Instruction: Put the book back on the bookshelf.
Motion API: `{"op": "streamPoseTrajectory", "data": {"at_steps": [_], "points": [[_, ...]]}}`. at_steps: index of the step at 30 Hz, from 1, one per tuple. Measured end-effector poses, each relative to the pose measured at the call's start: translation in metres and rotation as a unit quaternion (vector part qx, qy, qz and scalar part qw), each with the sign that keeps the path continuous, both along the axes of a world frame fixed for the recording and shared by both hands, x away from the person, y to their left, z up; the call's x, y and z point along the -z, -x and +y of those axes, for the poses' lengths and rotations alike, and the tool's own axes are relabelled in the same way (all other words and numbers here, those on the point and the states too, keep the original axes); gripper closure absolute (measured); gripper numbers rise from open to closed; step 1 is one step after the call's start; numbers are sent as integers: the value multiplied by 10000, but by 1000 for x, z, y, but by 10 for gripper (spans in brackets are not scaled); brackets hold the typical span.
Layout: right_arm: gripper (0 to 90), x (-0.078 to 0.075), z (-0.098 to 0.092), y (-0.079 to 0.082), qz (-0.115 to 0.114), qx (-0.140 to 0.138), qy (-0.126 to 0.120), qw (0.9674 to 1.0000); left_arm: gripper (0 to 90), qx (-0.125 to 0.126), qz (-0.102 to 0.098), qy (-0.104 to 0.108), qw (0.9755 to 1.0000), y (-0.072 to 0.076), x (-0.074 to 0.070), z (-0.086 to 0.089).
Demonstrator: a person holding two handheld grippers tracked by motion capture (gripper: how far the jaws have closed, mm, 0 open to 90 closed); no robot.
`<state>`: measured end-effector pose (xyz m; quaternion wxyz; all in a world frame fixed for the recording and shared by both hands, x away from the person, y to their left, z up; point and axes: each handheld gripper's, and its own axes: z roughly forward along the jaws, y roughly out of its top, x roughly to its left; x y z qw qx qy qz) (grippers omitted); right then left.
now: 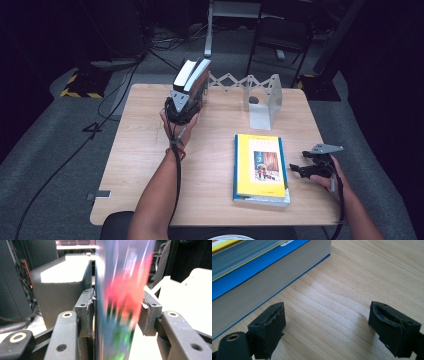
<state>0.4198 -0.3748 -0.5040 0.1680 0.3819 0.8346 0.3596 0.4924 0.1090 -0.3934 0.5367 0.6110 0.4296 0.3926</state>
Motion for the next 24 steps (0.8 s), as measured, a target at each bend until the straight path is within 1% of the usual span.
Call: {"op": "streamPoseTrajectory", "data": {"at_steps": [1, 2, 3, 4, 5, 7, 8, 9, 10, 11, 12, 14, 15, 17, 20, 23, 24], "points": [[144, 0, 0, 0, 0, 0, 0, 10000, 534, 0, 0, 0, 10000, 0, 0, 0], [144, 0, 0, 0, -1, -1, 1, 10000, 532, 88, -34, -139, 9999, -1, -13, -3], [144, 0, 0, 0, -1, -1, 1, 10000, 534, 88, -34, -139, 9999, -1, -13, -3], [144, 0, 0, 0, -1, -1, 0, 10000, 534, 185, 26, -235, 9995, -4, -19, -4], [144, 0, 0, 0, -1, -2, 0, 10000, 539, 272, 133, -375, 9988, -7, -24, -5], [144, 0, 0, 0, 0, -1, 0, 10000, 543, 295, 235, -593, 9975, -11, -31, -6], [144, 0, 0, 0, 0, -1, 0, 10000, 590, 392, 343, -694, 9962, -14, -33, -7], [144, 0, 0, 0, 1, 1, 0, 10000, 584, 405, 419, -775, 9953, -15, -34, -8], [144, 0, 0, 0, 0, 0, 0, 10000, 607, 390, 504, -902, 9939, -17, -35, -10], [144, 0, 0, 0, -8, -2, 3, 10000, 639, 369, 530, -1073, 9921, -19, -37, -12], [144, 0, 0, 0, -6, 0, 2, 10000, 645, 410, 571, -1135, 9911, -20, -38, -13], [144, 0, 0, 0, 0, -1, 0, 10000, 678, 409, 621, -1147, 9906, -22, -40, -15], [144, 0, 0, 0, 0, -1, 0, 10000, 685, 435, 701, -1212, 9892, -24, -43, -16], [144, 0, 0, 0, 0, -1, -1, 10000, 676, 368, 690, -1313, 9883, -25, -46, -17], [144, 0, 0, 0, 0, -1, 0, 10000, 698, 361, 822, -1319, 9872, -28, -49, -18], [144, 0, 0, 0, 1, -1, -1, 10000, 721, 316, 927, -1434, 9848, -31, -52, -19], [144, 0, 0, 0, 1, -1, -1, 10000, 725, 316, 927, -1434, 9848, -31, -52, -19]]}}
